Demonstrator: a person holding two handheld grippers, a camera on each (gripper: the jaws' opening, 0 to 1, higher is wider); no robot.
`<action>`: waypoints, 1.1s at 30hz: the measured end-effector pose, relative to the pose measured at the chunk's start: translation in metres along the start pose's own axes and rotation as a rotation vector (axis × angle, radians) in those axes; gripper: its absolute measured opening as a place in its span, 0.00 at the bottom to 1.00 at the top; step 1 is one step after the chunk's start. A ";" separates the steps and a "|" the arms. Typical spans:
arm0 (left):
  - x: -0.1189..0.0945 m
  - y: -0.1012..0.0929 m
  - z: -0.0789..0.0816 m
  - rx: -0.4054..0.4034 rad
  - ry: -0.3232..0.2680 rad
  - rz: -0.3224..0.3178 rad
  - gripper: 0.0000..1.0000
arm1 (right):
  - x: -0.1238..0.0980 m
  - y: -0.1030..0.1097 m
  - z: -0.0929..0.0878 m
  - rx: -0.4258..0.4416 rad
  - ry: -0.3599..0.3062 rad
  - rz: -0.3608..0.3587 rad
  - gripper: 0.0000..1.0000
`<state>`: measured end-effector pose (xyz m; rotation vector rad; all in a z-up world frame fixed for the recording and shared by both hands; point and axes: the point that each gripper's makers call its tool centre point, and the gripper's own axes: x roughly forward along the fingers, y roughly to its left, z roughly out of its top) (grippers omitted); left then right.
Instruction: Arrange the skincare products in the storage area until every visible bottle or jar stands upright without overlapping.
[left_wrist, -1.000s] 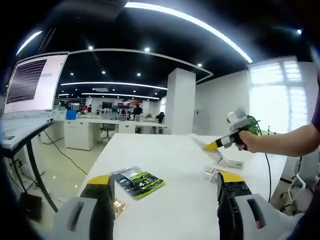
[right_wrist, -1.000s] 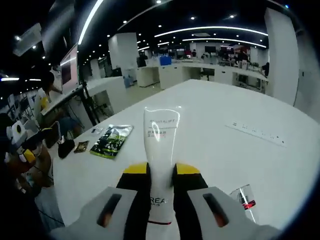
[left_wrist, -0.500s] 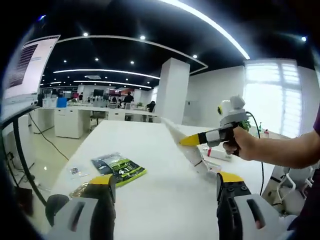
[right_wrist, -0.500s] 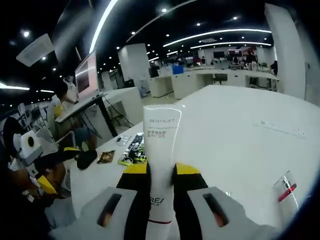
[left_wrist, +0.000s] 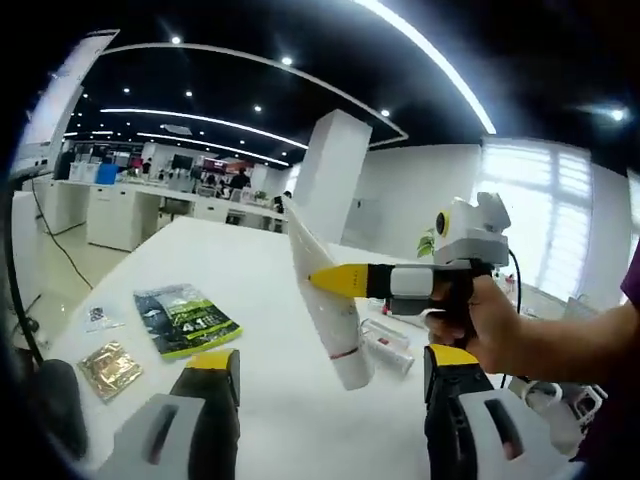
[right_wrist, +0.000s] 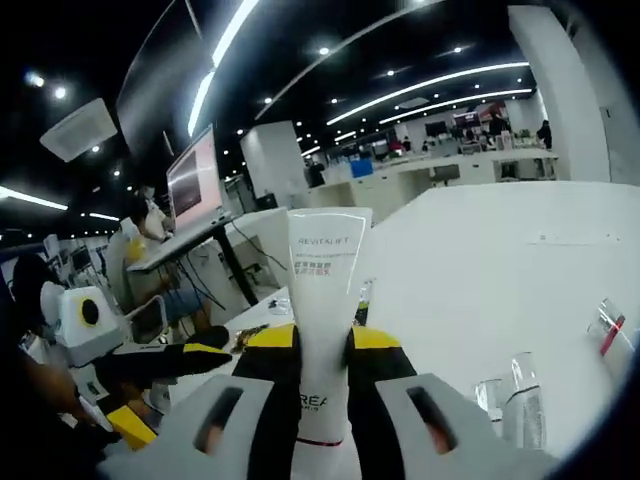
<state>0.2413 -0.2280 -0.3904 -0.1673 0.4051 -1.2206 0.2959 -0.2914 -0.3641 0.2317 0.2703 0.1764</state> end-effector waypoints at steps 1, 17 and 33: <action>0.001 -0.001 -0.001 0.002 0.002 0.000 0.76 | 0.001 0.003 -0.001 0.008 -0.002 0.005 0.14; 0.010 0.013 0.013 -0.056 -0.049 -0.007 0.31 | -0.002 0.047 -0.009 -0.077 -0.039 0.052 0.15; 0.006 0.018 0.007 0.215 -0.100 -0.111 0.25 | -0.011 0.057 -0.016 -0.173 -0.033 0.068 0.16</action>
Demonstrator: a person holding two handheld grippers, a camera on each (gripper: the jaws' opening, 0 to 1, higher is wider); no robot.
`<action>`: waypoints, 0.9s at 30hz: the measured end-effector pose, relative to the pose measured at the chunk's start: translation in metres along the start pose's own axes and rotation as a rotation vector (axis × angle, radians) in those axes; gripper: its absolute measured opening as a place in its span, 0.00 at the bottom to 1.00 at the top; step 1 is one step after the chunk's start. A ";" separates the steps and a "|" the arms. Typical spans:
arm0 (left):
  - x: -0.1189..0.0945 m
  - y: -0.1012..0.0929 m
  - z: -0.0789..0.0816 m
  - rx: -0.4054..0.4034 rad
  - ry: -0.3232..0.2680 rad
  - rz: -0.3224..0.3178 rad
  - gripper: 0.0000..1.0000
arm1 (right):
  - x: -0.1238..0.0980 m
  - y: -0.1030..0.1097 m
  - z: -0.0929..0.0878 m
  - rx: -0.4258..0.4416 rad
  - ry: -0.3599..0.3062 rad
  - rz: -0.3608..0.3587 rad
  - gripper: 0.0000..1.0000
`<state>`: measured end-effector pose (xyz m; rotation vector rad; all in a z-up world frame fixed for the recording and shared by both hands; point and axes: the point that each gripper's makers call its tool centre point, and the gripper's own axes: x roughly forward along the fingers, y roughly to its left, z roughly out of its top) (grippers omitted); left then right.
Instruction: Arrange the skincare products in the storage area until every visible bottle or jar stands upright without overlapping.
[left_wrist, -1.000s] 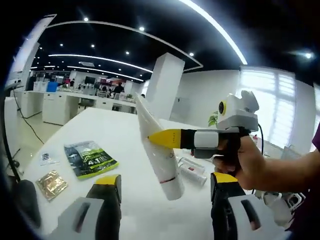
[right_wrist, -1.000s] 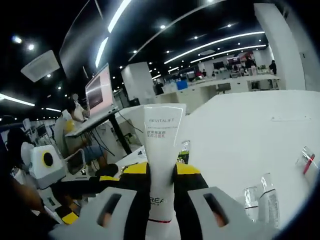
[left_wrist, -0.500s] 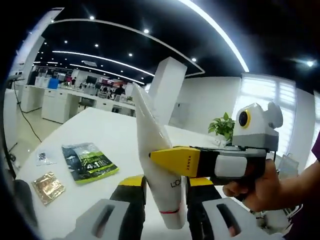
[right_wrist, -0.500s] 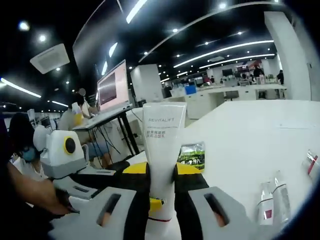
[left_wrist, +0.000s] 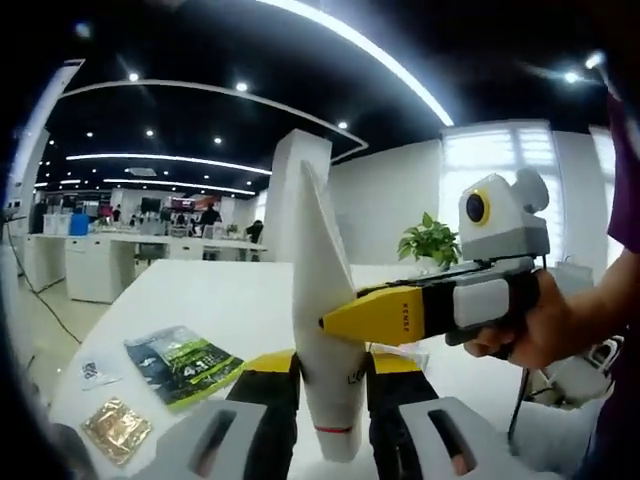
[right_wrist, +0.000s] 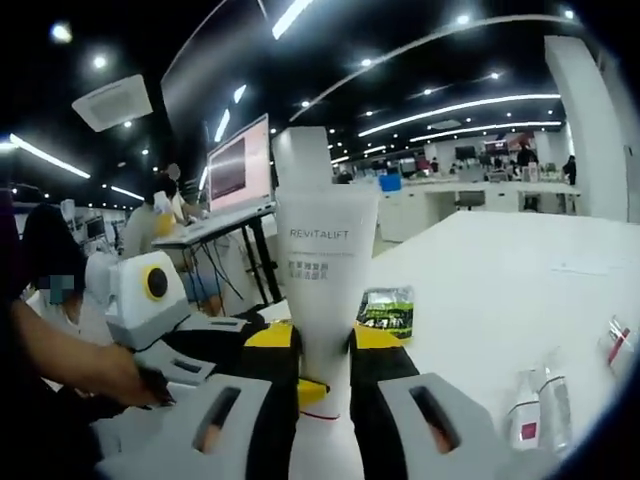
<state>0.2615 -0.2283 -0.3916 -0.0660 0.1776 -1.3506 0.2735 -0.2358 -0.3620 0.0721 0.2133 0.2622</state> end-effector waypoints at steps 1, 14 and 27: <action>0.000 0.000 -0.001 0.024 -0.006 -0.004 0.25 | -0.001 0.001 -0.001 -0.033 0.006 -0.004 0.16; -0.008 0.004 -0.017 0.062 -0.026 -0.050 0.22 | -0.001 0.014 -0.015 -0.083 0.025 0.036 0.22; -0.014 0.000 -0.017 0.028 0.028 -0.255 0.19 | -0.001 0.024 -0.001 -0.050 -0.013 0.261 0.26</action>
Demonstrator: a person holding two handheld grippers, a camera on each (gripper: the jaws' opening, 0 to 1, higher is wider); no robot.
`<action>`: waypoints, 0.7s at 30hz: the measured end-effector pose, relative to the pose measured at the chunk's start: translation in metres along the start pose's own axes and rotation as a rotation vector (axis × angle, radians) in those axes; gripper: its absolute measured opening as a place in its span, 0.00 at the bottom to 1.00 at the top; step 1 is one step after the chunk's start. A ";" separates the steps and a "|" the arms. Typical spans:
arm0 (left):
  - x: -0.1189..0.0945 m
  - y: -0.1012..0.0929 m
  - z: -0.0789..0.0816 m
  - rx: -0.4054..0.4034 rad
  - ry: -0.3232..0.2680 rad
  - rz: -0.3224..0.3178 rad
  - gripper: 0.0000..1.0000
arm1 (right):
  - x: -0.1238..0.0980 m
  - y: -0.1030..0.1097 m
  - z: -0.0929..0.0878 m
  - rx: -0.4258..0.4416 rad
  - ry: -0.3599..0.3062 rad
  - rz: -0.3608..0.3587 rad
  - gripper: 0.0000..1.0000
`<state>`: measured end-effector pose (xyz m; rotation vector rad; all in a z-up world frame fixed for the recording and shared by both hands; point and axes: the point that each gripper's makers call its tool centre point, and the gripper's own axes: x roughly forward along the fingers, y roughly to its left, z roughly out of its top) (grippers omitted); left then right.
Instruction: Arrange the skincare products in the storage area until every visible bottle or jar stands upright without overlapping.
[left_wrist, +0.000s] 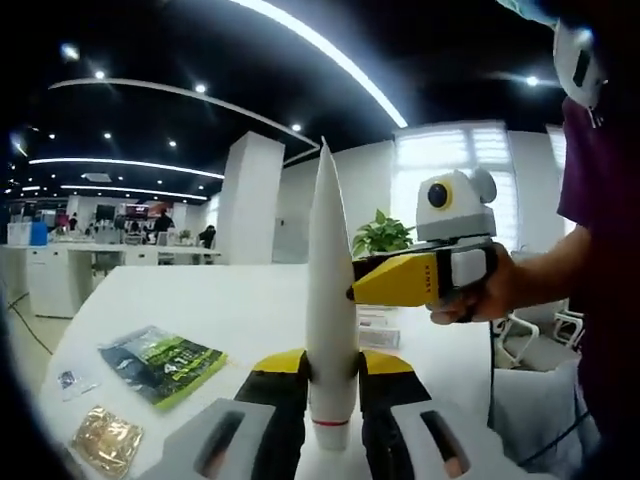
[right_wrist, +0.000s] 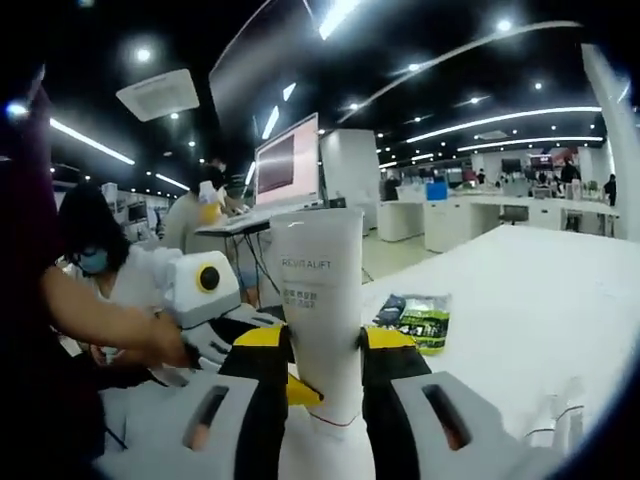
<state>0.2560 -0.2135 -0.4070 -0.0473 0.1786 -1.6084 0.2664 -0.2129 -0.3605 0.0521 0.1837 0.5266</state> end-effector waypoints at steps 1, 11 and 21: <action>0.000 0.000 0.000 0.008 0.006 -0.012 0.19 | 0.000 0.000 -0.001 0.010 0.007 0.015 0.26; 0.004 0.003 -0.003 0.033 0.068 0.025 0.22 | 0.006 0.000 -0.011 -0.105 0.067 0.004 0.23; 0.001 0.009 -0.015 0.050 0.085 0.199 0.33 | 0.006 0.006 -0.010 -0.096 0.007 -0.048 0.14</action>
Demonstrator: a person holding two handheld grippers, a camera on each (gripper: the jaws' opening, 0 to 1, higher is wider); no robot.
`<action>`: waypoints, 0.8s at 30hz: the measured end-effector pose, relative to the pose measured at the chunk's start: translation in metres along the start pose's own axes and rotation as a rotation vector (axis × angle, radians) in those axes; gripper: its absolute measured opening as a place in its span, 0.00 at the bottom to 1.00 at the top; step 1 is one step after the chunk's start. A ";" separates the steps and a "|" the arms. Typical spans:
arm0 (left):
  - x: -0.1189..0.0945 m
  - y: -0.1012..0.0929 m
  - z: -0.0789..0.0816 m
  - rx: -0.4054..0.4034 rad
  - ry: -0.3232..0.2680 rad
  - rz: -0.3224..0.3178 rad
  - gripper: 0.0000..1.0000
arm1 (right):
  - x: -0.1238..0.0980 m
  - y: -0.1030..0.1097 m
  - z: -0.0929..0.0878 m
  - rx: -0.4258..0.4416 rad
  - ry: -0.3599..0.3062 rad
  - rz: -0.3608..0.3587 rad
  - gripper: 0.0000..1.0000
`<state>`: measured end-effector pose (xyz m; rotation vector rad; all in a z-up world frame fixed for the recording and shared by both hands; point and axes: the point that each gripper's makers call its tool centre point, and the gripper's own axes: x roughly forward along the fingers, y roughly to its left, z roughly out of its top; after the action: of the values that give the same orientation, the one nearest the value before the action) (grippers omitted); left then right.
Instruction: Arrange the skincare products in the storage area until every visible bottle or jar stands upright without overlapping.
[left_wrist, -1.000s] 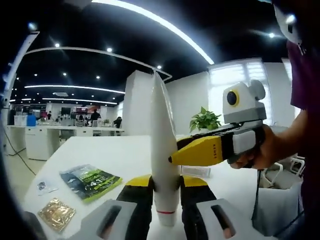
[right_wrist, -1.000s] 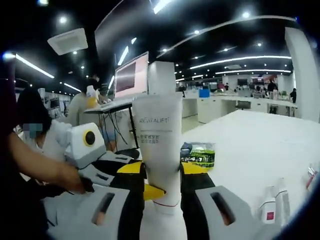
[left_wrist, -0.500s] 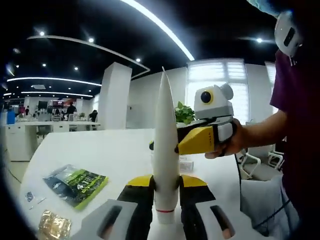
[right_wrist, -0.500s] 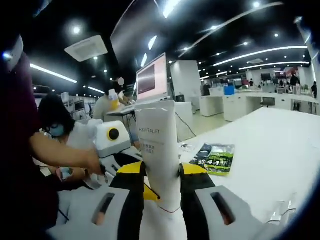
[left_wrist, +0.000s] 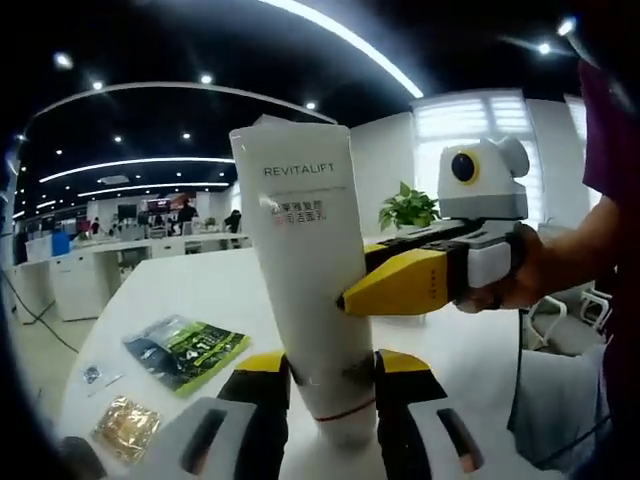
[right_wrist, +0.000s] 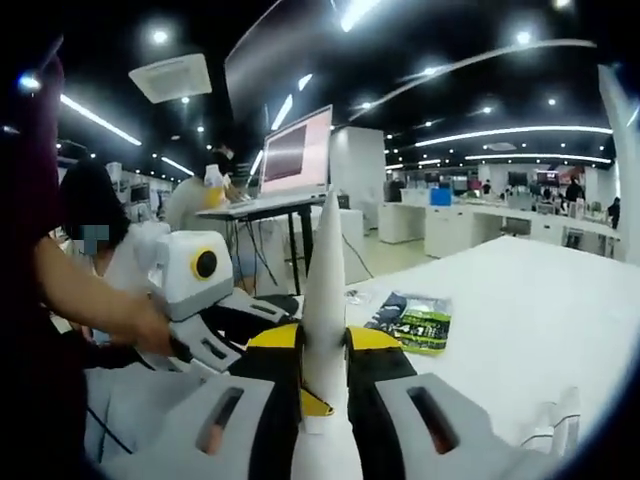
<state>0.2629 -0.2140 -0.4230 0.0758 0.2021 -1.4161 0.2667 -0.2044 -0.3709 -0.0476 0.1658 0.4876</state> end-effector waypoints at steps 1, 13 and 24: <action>0.000 0.000 0.000 -0.003 0.006 0.014 0.33 | 0.000 0.000 0.000 -0.015 0.005 0.000 0.15; -0.005 0.004 -0.002 0.039 -0.001 0.234 0.32 | -0.001 0.002 -0.003 -0.049 0.046 0.004 0.18; -0.006 0.007 -0.003 -0.008 0.009 0.396 0.31 | -0.001 -0.001 0.005 0.044 0.004 -0.078 0.25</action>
<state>0.2690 -0.2069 -0.4252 0.1097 0.1882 -1.0208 0.2673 -0.2054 -0.3661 -0.0117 0.1780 0.4061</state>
